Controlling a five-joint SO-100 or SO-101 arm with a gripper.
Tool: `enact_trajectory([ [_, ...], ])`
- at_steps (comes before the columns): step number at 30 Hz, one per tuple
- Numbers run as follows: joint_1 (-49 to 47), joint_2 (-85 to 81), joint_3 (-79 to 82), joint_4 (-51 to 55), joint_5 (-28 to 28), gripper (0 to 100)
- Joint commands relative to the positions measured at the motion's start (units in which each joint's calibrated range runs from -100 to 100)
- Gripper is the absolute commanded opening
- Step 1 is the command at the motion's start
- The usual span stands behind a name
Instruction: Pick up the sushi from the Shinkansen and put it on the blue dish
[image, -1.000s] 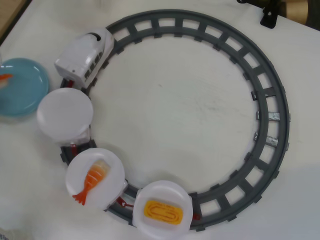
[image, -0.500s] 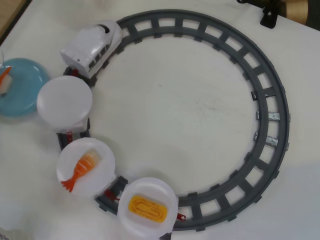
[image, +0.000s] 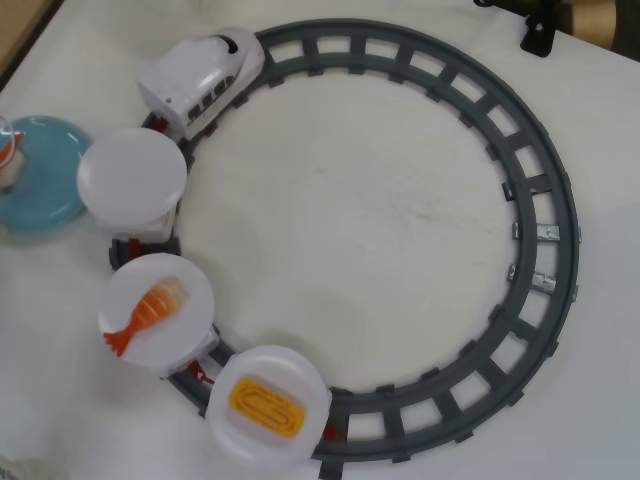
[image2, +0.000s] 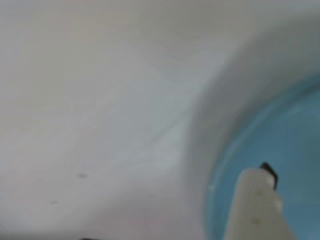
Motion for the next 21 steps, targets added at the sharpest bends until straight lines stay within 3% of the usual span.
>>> enact_trajectory([
  [1, -1.4, -2.5, -3.0, 4.7, -0.4, 15],
  [13, -7.4, -32.6, 21.0, 9.2, -0.4, 15],
  [21, -7.4, -59.4, 51.8, -9.2, -0.4, 15],
])
